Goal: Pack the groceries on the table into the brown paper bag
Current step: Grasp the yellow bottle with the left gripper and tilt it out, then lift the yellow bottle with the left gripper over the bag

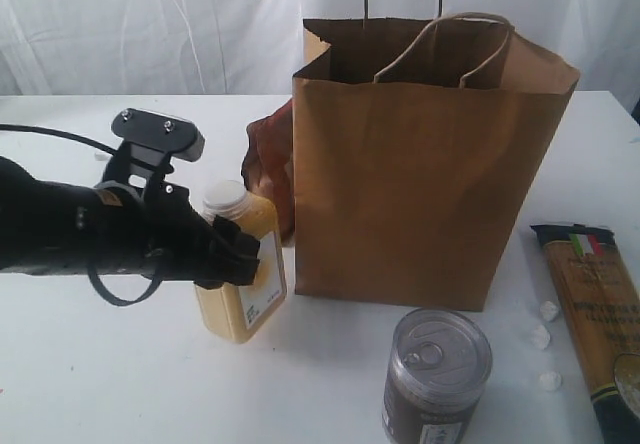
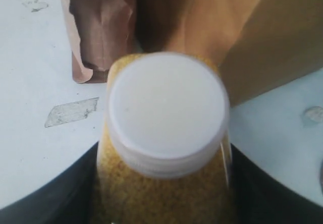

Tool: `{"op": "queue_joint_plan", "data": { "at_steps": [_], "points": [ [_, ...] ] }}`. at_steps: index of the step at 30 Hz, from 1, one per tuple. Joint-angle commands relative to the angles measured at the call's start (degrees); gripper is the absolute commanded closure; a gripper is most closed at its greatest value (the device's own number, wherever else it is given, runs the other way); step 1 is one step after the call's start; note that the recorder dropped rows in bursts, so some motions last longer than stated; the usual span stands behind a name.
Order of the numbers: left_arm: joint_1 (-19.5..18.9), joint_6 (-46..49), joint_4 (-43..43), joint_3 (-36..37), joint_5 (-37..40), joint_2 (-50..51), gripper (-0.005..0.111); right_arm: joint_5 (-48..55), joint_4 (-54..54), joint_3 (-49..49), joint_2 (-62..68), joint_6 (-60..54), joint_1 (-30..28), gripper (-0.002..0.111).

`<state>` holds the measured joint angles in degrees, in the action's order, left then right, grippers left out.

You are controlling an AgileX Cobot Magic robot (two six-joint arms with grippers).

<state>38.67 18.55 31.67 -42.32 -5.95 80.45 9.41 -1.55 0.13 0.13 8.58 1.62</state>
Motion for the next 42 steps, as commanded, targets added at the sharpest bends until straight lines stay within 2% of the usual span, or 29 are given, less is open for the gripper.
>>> {"op": "queue_joint_plan", "data": {
  "at_steps": [1, 10, 13, 18, 22, 28, 36, 39, 42],
  "points": [
    [0.3, 1.2, 0.4, -0.5, 1.8, -6.0, 0.107, -0.1, -0.1, -0.1, -0.1, 0.1, 0.2, 0.108],
    [0.3, 1.4, 0.4, -0.6, 3.1, -11.1, 0.107, -0.1, -0.1, -0.1, -0.1, 0.1, 0.2, 0.108],
    [0.3, 1.4, 0.0, -2.7, 3.2, -14.7, 0.107, -0.1, -0.1, -0.1, -0.1, 0.1, 0.2, 0.108],
    [0.3, 1.4, -0.6, -11.3, 3.0, -20.5, 0.107, -0.1, -0.1, -0.1, -0.1, 0.1, 0.2, 0.108],
    [0.7, 1.4, -0.6, -19.8, 4.4, -21.6, 0.107, -0.1, -0.1, -0.1, -0.1, 0.1, 0.2, 0.108],
    [1.5, 2.2, -0.6, -28.2, 13.4, -18.9, 0.107, -0.1, -0.1, -0.1, -0.1, 0.1, 0.2, 0.108],
    [8.5, 15.0, -0.6, -37.8, 11.9, -8.3, 0.107, -0.1, -0.1, -0.1, -0.1, 0.1, 0.2, 0.108],
    [9.4, 21.2, -0.6, -42.2, 8.9, -3.5, 0.107, -0.1, -0.1, -0.1, -0.1, 0.1, 0.2, 0.108],
    [9.4, 23.4, -0.6, -47.4, 4.6, 1.8, 0.107, -0.1, -0.1, -0.1, -0.1, 0.1, 0.2, 0.108]
  ]
}}
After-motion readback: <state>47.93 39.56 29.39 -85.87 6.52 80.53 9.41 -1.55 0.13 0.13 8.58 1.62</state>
